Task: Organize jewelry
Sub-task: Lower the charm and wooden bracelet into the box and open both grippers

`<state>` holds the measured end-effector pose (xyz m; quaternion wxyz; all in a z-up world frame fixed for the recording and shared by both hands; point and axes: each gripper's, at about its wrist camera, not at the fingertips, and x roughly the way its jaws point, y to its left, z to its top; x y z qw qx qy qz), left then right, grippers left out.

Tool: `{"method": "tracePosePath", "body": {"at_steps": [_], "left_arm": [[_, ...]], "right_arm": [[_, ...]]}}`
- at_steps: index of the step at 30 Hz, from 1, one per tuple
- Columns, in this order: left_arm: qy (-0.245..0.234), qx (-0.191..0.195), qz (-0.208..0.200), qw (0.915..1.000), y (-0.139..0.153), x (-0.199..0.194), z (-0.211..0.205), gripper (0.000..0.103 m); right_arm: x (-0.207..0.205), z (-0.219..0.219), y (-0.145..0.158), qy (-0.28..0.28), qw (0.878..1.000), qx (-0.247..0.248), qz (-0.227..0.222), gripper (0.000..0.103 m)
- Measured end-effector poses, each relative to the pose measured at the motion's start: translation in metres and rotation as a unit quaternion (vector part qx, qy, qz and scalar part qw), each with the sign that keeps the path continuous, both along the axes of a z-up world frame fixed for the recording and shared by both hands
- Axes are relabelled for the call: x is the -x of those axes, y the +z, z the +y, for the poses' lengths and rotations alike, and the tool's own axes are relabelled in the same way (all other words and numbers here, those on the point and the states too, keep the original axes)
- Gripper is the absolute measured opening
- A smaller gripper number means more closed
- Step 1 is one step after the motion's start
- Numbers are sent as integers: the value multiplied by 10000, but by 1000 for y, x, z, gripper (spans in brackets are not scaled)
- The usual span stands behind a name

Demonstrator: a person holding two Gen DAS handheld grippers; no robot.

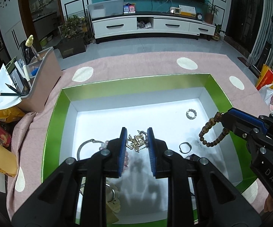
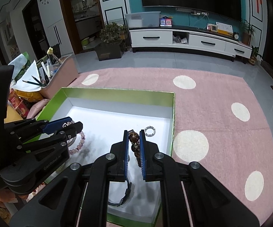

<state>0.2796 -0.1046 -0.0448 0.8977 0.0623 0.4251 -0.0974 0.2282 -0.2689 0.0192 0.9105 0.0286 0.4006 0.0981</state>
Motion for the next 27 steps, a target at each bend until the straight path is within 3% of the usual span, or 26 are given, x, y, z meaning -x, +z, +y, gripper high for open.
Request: {"method": "tracePosePath", "body": {"at_steps": [24, 27], "left_arm": [[17, -128, 213, 9997, -14, -5, -4, 22], [9, -113, 200, 9997, -12, -4, -4, 26]], "right_arm": [[-3, 0, -12, -60, 9996, 249, 142, 11], [-2, -2, -12, -123, 9995, 246, 135, 11]]}}
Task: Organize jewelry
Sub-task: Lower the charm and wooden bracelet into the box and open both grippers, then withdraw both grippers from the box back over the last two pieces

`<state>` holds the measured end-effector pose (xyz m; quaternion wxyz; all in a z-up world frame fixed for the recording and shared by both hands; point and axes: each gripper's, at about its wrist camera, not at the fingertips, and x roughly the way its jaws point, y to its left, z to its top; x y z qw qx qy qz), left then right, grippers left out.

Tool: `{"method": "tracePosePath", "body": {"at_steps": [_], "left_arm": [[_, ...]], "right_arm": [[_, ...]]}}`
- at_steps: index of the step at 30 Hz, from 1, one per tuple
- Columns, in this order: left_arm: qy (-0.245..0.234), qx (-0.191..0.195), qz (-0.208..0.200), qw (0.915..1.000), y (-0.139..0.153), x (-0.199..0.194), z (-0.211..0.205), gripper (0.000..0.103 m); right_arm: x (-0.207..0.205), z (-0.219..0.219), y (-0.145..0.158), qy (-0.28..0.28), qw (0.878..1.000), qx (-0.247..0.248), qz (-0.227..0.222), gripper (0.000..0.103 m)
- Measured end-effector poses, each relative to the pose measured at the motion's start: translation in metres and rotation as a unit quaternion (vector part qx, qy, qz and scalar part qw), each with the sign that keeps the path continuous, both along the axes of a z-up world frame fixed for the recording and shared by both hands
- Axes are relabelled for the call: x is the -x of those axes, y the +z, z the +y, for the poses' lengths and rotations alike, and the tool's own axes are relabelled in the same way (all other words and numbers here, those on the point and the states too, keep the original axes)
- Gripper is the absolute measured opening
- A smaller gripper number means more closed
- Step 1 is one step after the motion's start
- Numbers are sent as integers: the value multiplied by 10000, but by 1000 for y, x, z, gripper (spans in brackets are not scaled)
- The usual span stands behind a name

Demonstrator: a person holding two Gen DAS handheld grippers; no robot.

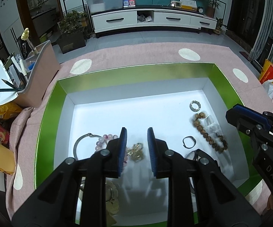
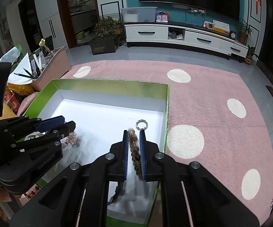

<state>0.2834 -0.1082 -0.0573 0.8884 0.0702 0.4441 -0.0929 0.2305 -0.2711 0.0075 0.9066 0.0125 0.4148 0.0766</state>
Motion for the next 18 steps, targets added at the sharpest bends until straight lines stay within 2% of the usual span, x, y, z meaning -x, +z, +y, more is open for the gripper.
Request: {"method": "tracePosePath", "body": {"at_steps": [3, 5, 8, 9, 11, 13, 16, 18], "left_arm": [[5, 24, -48, 10000, 4, 3, 1, 37], [15, 41, -96, 9999, 7, 5, 3, 49], [21, 36, -222, 9997, 16, 12, 5, 59], [20, 21, -265, 9996, 20, 15, 5, 65], [15, -4, -385, 9993, 27, 23, 5, 70], [2, -41, -470, 9989, 33, 30, 5, 82], [-8, -85, -629, 9980, 42, 44, 6, 89], [-3, -97, -705, 9975, 48, 54, 6, 92]], "right_arm": [[4, -1, 3, -25, 10000, 9, -31, 11], [7, -2, 5, -36, 10000, 24, -74, 14], [17, -5, 12, -69, 9998, 6, -190, 27], [20, -6, 15, -83, 9997, -7, -225, 30], [29, -8, 21, -97, 9994, -44, -316, 34], [38, -10, 26, -139, 9991, -45, -408, 44], [53, -11, 35, -182, 9984, -66, -539, 49], [63, -11, 41, -202, 9980, -77, -601, 63]]}}
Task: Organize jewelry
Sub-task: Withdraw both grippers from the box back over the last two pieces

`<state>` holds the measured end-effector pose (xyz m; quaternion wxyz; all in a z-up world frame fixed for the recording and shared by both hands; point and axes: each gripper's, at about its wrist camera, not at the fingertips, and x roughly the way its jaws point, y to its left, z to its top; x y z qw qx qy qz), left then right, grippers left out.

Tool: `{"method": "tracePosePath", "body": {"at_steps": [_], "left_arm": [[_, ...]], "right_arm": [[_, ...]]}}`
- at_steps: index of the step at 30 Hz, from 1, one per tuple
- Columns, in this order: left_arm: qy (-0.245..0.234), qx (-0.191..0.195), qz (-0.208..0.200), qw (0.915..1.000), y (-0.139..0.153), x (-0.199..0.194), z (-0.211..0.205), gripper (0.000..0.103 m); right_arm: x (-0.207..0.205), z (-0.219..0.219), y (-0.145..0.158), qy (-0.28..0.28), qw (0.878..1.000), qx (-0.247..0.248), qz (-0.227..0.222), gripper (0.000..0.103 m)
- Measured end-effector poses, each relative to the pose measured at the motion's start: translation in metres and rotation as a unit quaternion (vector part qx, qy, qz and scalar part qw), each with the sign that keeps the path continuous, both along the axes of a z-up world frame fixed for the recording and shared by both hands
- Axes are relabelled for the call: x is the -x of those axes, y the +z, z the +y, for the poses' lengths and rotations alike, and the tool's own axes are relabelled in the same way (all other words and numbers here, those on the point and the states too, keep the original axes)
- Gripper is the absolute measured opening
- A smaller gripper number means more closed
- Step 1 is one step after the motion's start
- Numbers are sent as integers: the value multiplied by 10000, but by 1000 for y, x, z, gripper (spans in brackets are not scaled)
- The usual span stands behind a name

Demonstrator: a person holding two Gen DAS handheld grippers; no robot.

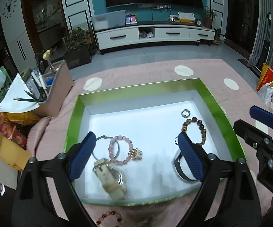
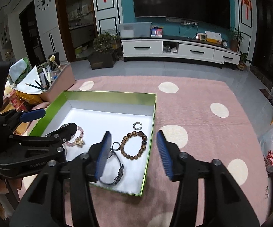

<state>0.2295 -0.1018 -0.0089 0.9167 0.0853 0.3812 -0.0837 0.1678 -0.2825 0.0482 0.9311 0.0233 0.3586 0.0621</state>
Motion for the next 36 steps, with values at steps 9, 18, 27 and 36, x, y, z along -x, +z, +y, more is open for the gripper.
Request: {"method": "tracePosePath", "body": {"at_steps": [9, 18, 27, 36], "left_arm": [[-93, 46, -304, 9995, 25, 54, 12, 101], [30, 119, -118, 9999, 16, 115, 44, 101], [660, 430, 262, 9965, -10, 161, 97, 101], [1138, 774, 468, 9894, -41, 197, 152, 101]], "right_arm": [[52, -6, 22, -60, 9997, -100, -210, 88], [107, -7, 19, 202, 9992, -330, -23, 94], [142, -1, -1, 333, 9983, -389, 287, 94], [160, 13, -30, 535, 9956, -437, 629, 94]]}}
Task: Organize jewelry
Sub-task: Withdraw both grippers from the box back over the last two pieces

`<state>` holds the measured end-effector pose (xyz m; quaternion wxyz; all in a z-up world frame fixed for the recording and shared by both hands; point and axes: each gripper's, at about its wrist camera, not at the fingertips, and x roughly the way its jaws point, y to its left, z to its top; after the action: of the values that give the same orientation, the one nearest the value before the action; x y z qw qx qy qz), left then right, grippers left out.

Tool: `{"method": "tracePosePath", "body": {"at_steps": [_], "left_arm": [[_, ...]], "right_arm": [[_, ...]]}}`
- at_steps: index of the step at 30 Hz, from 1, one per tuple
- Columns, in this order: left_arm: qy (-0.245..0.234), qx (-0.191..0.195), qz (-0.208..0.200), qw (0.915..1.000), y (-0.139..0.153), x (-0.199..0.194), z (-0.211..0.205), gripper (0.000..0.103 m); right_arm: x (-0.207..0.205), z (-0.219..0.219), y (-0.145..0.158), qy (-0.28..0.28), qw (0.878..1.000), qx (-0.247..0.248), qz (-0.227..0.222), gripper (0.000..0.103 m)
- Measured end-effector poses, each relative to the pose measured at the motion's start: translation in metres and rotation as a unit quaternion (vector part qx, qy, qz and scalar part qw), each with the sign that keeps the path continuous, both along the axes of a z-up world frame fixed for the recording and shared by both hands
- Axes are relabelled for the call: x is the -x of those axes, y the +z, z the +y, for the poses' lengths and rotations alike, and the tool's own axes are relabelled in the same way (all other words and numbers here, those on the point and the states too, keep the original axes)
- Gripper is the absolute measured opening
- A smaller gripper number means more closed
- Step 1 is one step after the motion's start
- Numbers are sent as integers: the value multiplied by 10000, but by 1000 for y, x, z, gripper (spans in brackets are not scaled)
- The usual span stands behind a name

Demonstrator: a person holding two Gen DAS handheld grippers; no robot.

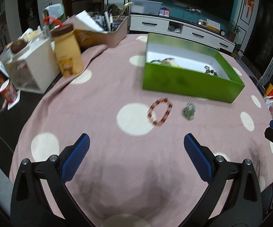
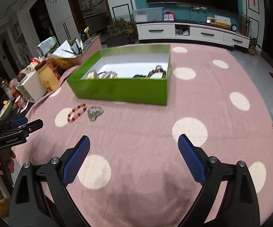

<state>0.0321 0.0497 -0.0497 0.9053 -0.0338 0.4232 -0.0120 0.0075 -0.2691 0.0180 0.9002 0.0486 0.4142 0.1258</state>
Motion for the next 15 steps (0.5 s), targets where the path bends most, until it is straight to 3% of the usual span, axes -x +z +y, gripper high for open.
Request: {"method": "tracePosePath", "body": {"at_steps": [12, 15], "left_arm": [[-32, 287, 74, 9996, -24, 4, 7, 101], [-66, 313, 77, 9995, -27, 0, 6, 101]], "right_arm": [[-13, 50, -39, 627, 9976, -99, 263, 94], [-25, 63, -44, 770, 9967, -127, 233, 85]]}}
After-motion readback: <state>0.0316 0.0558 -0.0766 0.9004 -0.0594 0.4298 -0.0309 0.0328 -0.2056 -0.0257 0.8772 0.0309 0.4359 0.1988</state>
